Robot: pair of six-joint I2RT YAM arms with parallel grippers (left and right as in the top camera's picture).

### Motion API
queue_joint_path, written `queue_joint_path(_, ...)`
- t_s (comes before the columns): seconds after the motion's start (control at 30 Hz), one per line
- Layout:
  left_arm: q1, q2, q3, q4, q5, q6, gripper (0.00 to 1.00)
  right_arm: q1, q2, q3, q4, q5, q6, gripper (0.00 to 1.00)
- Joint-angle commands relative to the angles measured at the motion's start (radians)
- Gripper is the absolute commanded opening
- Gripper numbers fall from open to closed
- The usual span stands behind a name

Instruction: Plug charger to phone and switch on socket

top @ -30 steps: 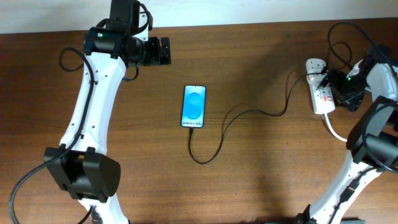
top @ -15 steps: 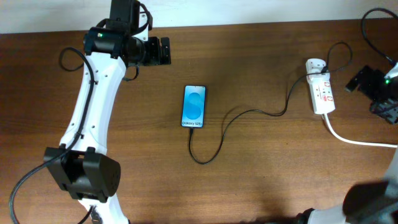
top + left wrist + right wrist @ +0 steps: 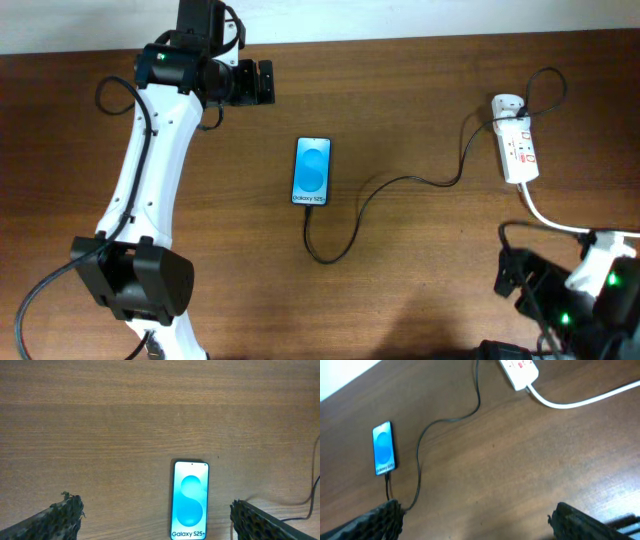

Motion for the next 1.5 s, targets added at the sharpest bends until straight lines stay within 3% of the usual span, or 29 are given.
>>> queue_joint_path(0.0,-0.002,0.007,-0.002,0.001,-0.008,0.002,0.99,0.007,-0.050,-0.010,-0.050,0.008,0.004,0.99)
queue_joint_path(0.27,-0.002,0.006,-0.002,0.001,-0.008,0.002,0.99,0.006,-0.056,-0.010,-0.205,-0.018,0.005,0.98)
queue_joint_path(0.9,-0.002,0.006,-0.002,0.001,-0.008,0.002,0.99,0.007,-0.059,-0.013,-0.195,0.005,-0.030,0.98)
queue_joint_path(1.07,-0.002,0.007,-0.002,0.001,-0.008,0.002,0.99,0.123,-0.140,-0.093,-0.037,0.008,-0.030,0.98)
queue_joint_path(1.3,-0.002,0.006,-0.002,0.001,-0.008,0.002,0.99,0.264,-0.386,-0.387,0.297,0.014,-0.030,0.98)
queue_joint_path(1.47,-0.002,0.006,-0.002,0.001,-0.008,0.002,0.99,0.284,-0.575,-0.594,0.492,0.036,-0.030,0.98)
